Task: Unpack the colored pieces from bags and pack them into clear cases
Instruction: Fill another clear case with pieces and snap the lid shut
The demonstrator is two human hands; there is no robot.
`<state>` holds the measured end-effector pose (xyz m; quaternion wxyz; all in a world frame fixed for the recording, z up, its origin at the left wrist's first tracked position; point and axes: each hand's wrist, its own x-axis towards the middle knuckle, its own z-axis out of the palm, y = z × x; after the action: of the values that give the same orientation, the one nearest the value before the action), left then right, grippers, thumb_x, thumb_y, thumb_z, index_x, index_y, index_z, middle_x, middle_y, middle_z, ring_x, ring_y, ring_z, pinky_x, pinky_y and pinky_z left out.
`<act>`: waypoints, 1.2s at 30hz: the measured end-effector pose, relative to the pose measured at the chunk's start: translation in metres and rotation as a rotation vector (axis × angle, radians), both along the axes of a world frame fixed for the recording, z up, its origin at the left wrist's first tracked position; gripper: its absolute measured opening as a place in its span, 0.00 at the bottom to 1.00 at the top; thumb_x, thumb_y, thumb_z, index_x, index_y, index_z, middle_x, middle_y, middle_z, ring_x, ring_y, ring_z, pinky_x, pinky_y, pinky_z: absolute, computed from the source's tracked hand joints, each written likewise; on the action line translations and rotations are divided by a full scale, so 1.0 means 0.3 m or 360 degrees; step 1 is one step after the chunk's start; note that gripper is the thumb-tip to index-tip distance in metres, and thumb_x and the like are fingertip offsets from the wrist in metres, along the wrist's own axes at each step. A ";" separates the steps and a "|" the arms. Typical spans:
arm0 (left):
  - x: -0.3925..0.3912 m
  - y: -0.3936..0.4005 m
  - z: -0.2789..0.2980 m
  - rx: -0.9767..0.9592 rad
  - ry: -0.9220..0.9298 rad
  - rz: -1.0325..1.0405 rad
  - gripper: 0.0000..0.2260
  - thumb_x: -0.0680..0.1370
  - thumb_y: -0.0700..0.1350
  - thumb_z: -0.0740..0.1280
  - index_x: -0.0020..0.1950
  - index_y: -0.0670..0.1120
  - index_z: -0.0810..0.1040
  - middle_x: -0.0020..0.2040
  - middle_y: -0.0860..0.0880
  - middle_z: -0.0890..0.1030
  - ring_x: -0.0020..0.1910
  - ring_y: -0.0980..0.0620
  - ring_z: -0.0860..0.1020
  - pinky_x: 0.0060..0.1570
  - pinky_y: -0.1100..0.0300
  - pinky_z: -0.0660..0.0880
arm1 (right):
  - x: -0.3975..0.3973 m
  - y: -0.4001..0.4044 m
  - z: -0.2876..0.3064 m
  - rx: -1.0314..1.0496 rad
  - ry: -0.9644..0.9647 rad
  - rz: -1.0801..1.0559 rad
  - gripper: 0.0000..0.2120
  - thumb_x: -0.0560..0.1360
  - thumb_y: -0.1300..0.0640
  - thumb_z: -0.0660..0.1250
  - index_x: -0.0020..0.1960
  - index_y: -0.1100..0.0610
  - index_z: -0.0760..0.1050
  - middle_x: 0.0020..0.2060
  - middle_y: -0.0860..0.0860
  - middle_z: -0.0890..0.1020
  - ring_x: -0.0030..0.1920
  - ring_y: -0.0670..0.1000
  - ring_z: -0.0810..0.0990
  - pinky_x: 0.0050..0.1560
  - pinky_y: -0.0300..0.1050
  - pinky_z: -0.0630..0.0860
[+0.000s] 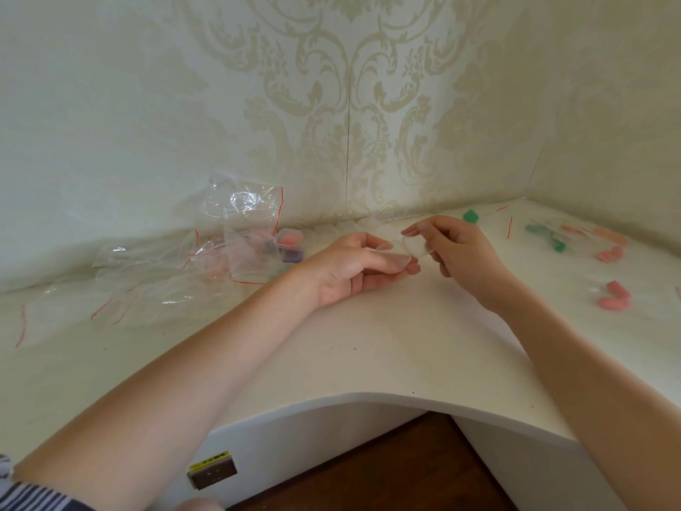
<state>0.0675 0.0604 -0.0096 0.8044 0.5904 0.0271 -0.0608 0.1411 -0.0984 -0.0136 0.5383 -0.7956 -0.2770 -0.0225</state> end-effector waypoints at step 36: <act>0.040 -0.021 -0.019 -0.0652 0.0275 0.0313 0.09 0.83 0.40 0.54 0.50 0.36 0.69 0.46 0.34 0.78 0.49 0.41 0.80 0.50 0.51 0.78 | -0.044 0.027 0.025 0.0452 0.0101 0.0116 0.10 0.75 0.69 0.65 0.47 0.55 0.76 0.46 0.51 0.84 0.43 0.46 0.83 0.37 0.35 0.73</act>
<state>0.0795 0.0540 -0.0154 0.9041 0.4020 0.1404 -0.0368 0.1280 -0.0904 -0.0062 0.6545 -0.7010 -0.2826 -0.0167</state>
